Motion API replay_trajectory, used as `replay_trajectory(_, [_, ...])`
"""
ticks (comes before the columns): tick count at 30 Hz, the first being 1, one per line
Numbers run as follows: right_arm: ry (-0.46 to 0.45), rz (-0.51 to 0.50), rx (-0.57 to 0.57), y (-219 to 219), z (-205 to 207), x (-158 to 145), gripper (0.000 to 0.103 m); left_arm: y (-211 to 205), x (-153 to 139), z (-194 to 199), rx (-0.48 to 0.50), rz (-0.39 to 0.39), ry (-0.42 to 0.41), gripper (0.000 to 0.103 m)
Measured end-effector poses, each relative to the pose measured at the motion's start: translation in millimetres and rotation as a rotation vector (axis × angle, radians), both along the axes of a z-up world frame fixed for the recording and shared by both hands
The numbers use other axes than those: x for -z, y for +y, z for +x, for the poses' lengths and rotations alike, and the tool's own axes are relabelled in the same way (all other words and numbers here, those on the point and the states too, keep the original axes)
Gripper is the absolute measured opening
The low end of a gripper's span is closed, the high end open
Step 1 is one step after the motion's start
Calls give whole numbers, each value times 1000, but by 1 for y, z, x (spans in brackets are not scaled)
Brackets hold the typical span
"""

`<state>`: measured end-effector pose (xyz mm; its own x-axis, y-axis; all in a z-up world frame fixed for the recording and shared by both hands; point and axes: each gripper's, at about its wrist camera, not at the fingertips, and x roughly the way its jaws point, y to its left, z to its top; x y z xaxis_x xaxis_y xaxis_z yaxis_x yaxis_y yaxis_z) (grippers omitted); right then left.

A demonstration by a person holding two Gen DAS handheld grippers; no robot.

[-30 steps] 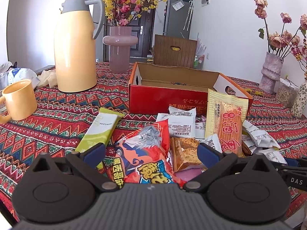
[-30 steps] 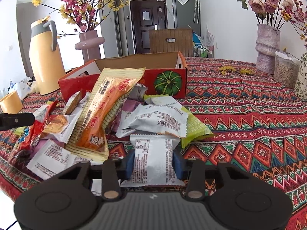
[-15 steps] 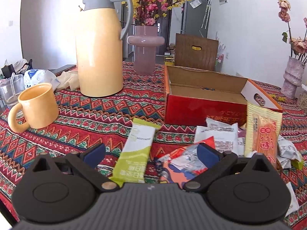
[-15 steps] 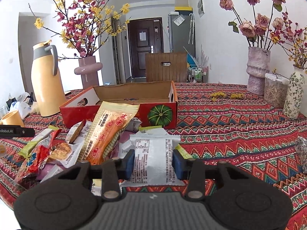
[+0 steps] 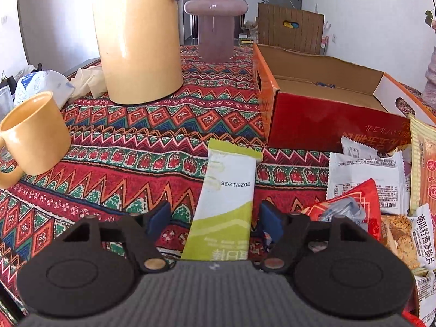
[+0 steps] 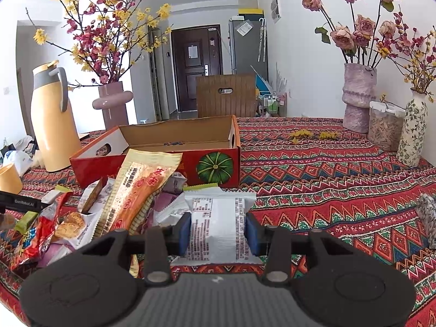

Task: Organize snacks
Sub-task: 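Grasp a white snack packet with the right gripper while the left gripper grasps the green-and-white bar, then carry both snacks into the red box and open both grippers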

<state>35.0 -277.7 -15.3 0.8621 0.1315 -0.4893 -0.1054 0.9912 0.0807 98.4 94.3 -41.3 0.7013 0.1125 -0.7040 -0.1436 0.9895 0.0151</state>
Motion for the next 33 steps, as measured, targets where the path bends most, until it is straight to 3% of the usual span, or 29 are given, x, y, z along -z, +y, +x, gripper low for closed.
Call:
replay_trajectory(1, [2, 0, 1, 0, 1, 1, 40, -1, 0, 0, 4, 5, -1, 68])
replay_trajectory(3, [7, 1, 4, -1, 2, 2, 40, -2, -1, -2, 16, 10, -10, 46])
replay_trajectory(4, [9, 1, 4, -1, 3, 3, 40, -3, -1, -3, 20, 8, -14, 40])
replay_trajectory(19, [-2, 16, 8, -4, 9, 3, 40, -2, -14, -8, 1, 2, -65, 39])
replay_trajectory(33, [-77, 36, -23, 3, 38, -18, 40, -24, -72, -2, 56, -2, -205, 39])
